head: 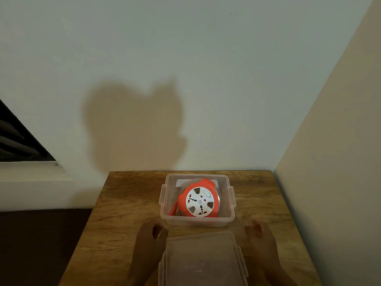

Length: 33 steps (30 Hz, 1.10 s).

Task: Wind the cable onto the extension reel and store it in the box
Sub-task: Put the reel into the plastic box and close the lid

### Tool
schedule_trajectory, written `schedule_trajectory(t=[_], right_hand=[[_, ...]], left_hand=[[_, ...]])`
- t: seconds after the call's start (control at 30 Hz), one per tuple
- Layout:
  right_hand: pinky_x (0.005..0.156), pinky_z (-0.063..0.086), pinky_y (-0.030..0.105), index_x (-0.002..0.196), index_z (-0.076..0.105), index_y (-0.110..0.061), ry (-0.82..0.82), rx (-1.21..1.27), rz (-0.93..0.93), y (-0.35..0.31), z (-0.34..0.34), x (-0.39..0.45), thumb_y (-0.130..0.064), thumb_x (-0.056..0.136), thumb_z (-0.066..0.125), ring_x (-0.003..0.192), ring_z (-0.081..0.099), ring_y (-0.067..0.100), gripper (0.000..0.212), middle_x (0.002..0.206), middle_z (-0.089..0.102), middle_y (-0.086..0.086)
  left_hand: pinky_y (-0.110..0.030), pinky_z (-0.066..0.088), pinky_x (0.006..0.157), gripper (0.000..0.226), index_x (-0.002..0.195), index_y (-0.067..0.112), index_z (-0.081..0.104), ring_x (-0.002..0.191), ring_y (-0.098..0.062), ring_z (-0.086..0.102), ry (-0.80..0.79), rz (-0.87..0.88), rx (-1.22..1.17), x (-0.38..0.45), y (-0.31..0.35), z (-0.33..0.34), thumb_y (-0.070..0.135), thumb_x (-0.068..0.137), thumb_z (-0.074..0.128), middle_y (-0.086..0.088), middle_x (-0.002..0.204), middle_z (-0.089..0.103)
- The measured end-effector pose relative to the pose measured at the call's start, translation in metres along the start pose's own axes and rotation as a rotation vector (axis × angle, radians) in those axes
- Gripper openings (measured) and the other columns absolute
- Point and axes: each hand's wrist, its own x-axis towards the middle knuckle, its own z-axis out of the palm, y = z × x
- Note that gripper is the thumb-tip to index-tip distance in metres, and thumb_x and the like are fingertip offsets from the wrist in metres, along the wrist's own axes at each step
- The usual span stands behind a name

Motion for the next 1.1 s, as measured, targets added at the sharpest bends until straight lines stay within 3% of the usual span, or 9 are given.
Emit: schedule_trajectory(t=[0.07, 0.17, 0.33, 0.43, 0.53, 0.73, 0.87, 0.93, 1.1], right_hand=[[0.093, 0.041, 0.037, 0.121, 0.059, -0.014, -0.099, -0.084, 0.122, 0.024, 0.0, -0.013, -0.026, 0.093, 0.058, 0.103, 0.055, 0.021, 0.03, 0.122, 0.061, 0.009], [0.1, 0.04, 0.036, 0.111, 0.069, -0.025, -0.204, -0.065, 0.155, 0.04, 0.007, -0.037, -0.022, 0.086, 0.063, 0.106, 0.058, 0.02, 0.025, 0.116, 0.067, 0.003], [0.069, 0.042, 0.02, 0.083, 0.071, -0.038, -0.249, -0.061, 0.09, 0.029, 0.006, -0.062, -0.037, 0.088, 0.058, 0.083, 0.059, 0.0, 0.013, 0.085, 0.068, -0.017], [0.066, 0.039, 0.014, 0.09, 0.072, -0.035, -0.307, -0.123, 0.049, 0.022, -0.004, -0.068, -0.034, 0.086, 0.061, 0.083, 0.058, -0.001, 0.011, 0.09, 0.068, -0.015], [0.073, 0.046, 0.02, 0.089, 0.072, -0.03, -0.296, -0.097, 0.017, 0.017, -0.019, -0.077, -0.022, 0.081, 0.067, 0.082, 0.061, 0.0, 0.012, 0.088, 0.07, -0.013], [0.071, 0.054, 0.029, 0.092, 0.068, -0.033, -0.167, 0.06, -0.081, -0.024, -0.047, -0.078, -0.03, 0.088, 0.065, 0.086, 0.064, 0.007, 0.006, 0.092, 0.068, -0.015], [0.057, 0.05, 0.018, 0.097, 0.065, -0.038, -0.1, 0.157, -0.185, -0.07, -0.058, -0.061, -0.039, 0.091, 0.061, 0.075, 0.067, 0.002, 0.007, 0.087, 0.068, -0.017], [0.054, 0.048, 0.013, 0.101, 0.065, -0.046, -0.079, 0.232, -0.237, -0.09, -0.06, -0.048, -0.041, 0.092, 0.059, 0.076, 0.066, -0.002, 0.012, 0.088, 0.068, -0.022], [0.08, 0.05, 0.03, 0.121, 0.064, -0.024, -0.04, 0.486, -0.218, -0.122, -0.056, -0.007, -0.045, 0.093, 0.055, 0.092, 0.059, 0.006, 0.035, 0.102, 0.063, -0.012]], left_hand=[[-0.04, 0.055, 0.089, 0.022, 0.108, 0.02, 0.067, 0.099, -0.021, 0.066, -0.116, -0.272, 0.062, -0.012, -0.03, 0.003, 0.028, 0.09, 0.074, -0.007, 0.115, 0.067], [-0.036, 0.048, 0.102, 0.054, 0.134, 0.008, 0.061, 0.118, -0.03, 0.063, -0.249, -0.395, 0.106, -0.025, -0.059, 0.01, 0.029, 0.087, 0.077, -0.016, 0.133, 0.065], [-0.026, 0.046, 0.083, 0.045, 0.134, 0.009, 0.061, 0.114, -0.023, 0.064, -0.43, -0.284, 0.127, -0.031, -0.05, 0.003, 0.021, 0.091, 0.069, -0.011, 0.133, 0.067], [-0.028, 0.047, 0.086, 0.042, 0.13, 0.01, 0.066, 0.102, -0.02, 0.06, -0.414, -0.294, 0.096, -0.03, -0.043, -0.011, 0.013, 0.088, 0.068, -0.011, 0.13, 0.069], [-0.034, 0.05, 0.091, 0.044, 0.132, 0.014, 0.064, 0.104, -0.02, 0.059, -0.4, -0.266, 0.068, -0.034, -0.031, -0.032, 0.014, 0.089, 0.072, -0.01, 0.133, 0.066], [-0.021, 0.052, 0.07, 0.038, 0.134, 0.024, 0.061, 0.1, -0.014, 0.064, -0.276, 0.018, -0.071, -0.035, 0.026, -0.06, 0.026, 0.096, 0.068, 0.002, 0.126, 0.065], [-0.022, 0.059, 0.061, 0.026, 0.119, 0.026, 0.069, 0.093, -0.014, 0.075, -0.246, 0.111, -0.289, -0.01, 0.067, -0.076, 0.039, 0.104, 0.052, 0.005, 0.108, 0.075], [-0.025, 0.059, 0.064, 0.035, 0.11, 0.031, 0.073, 0.091, -0.013, 0.077, -0.32, 0.102, -0.441, 0.005, 0.084, -0.084, 0.05, 0.106, 0.043, 0.006, 0.102, 0.08], [-0.028, 0.057, 0.066, 0.047, 0.101, 0.013, 0.065, 0.09, -0.02, 0.075, -0.289, -0.236, -1.034, 0.05, 0.117, -0.09, 0.051, 0.107, 0.039, -0.008, 0.099, 0.078]])
